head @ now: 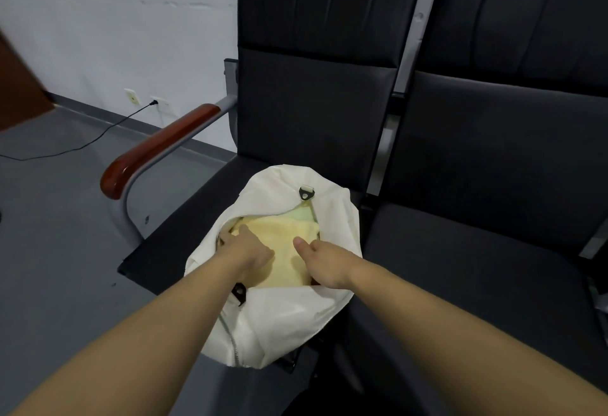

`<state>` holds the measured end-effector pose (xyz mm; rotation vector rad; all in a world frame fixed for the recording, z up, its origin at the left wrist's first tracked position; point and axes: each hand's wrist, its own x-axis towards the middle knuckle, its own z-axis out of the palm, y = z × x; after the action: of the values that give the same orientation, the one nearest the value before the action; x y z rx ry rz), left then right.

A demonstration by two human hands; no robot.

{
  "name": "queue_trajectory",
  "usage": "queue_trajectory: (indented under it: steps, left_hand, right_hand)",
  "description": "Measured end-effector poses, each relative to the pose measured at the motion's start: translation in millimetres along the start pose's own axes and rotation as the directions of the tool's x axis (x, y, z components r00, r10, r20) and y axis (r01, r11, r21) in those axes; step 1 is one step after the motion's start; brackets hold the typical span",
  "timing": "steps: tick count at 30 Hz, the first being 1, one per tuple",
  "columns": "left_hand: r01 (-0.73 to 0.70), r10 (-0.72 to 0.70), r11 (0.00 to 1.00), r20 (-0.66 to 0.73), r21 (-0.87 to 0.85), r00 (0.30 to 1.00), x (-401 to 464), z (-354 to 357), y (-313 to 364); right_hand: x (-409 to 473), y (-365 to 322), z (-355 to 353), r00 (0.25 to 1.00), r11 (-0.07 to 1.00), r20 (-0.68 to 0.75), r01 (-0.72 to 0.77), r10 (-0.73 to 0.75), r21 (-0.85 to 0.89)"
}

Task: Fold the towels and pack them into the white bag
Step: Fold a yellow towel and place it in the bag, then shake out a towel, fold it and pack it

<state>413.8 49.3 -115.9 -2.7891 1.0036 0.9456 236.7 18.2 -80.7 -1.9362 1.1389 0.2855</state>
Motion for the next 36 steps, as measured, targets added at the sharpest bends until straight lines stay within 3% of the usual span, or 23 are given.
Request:
queue_trajectory:
  steps: [2, 6, 10, 13, 18, 22, 26, 31, 36]
  left_hand:
    - [-0.046, 0.044, 0.997, 0.026, 0.059, 0.999, -11, 8, 7]
    - [-0.233, 0.21, 0.94, 0.117, 0.248, 0.971, -17, 18, 24]
    - [-0.4, 0.39, 0.89, 0.089, 0.22, 0.917, 7, 25, 25]
    - [-0.464, 0.463, 0.847, 0.066, 0.259, 0.884, 16, 31, 23]
    - [-0.465, 0.419, 0.838, 0.209, 0.286, 0.884, 26, 51, 5]
    - [-0.451, 0.356, 0.802, 0.293, 0.392, 0.887, 20, 51, -10]
    - [-0.426, 0.253, 0.733, 0.368, 0.53, 0.895, 3, 37, -4]
    - [-0.461, 0.395, 0.803, 0.242, 0.377, 0.886, 2, 43, 4]
    - [-0.548, 0.548, 0.776, 0.097, 0.314, 0.831, -22, 44, 35]
  right_hand:
    - [-1, 1, -4, 0.999, 1.0, 0.05, -0.013, 0.014, -0.016]
    - [0, -1, -10, 1.0, 0.998, 0.013, 0.021, -0.02, -0.064]
    - [6, 5, -11, 0.994, 0.991, -0.109, 0.008, -0.022, -0.133]
    - [12, 21, -16, 0.997, 0.995, -0.068, -0.041, 0.035, -0.09]
    - [27, 37, -13, 0.993, 0.993, -0.101, -0.056, 0.066, 0.1]
    - [35, 36, -5, 0.985, 0.996, -0.16, -0.06, 0.07, 0.062]
    - [36, 35, -6, 0.99, 0.998, -0.128, -0.062, 0.064, 0.017]
    - [19, 52, -9, 0.987, 0.974, -0.157, 0.075, -0.042, 0.213]
    - [2, 82, -16, 0.939, 0.965, -0.315, 0.2, -0.139, 0.17]
